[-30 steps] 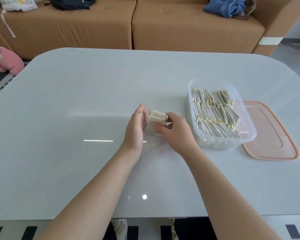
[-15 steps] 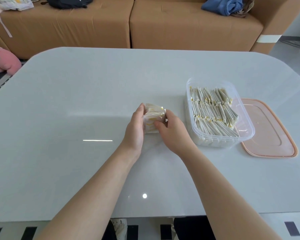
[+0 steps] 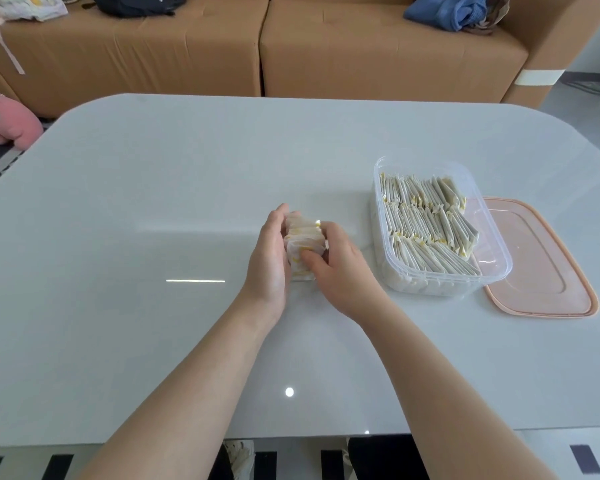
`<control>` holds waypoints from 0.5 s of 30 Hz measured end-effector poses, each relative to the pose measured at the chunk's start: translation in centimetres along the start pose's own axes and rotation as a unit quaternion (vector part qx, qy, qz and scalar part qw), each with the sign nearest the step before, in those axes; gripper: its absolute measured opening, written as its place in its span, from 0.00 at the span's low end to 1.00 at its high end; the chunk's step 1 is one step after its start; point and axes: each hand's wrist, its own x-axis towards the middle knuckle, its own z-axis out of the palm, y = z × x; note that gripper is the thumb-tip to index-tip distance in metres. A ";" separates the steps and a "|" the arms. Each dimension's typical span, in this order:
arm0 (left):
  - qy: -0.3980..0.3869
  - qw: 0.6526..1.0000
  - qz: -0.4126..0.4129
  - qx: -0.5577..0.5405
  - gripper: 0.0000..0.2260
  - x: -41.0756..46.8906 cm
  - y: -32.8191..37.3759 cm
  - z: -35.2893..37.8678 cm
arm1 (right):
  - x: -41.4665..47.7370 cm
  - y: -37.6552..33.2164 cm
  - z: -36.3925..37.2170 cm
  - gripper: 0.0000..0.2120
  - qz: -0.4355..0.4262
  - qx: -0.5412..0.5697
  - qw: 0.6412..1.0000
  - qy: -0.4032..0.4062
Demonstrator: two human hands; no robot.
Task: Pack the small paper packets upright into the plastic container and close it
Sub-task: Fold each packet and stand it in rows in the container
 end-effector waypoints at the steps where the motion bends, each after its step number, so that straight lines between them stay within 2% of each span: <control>1: 0.008 1.000 -0.004 -0.010 0.14 0.0 -0.1 -0.1 | 0.0 0.1 0.1 0.15 0.006 -0.009 1.000 -0.003; 4: 0.038 0.999 -0.026 -0.020 0.22 0.2 -0.3 -0.1 | 0.0 0.3 0.0 0.10 0.006 -0.036 0.999 0.004; 10: 0.078 0.992 -0.056 -0.083 0.15 0.7 1.1 -0.2 | -0.8 -1.7 -2.0 0.06 -0.013 -0.063 0.997 0.041; 12: 0.113 0.993 -0.044 0.001 0.11 1.2 1.5 -0.8 | -1.4 -3.0 -3.7 0.05 -0.027 -0.053 0.997 0.053; 15: 0.104 0.962 0.031 0.251 0.11 1.2 1.4 -1.2 | -2.4 -4.4 -7.5 0.03 -0.040 -0.026 0.995 0.092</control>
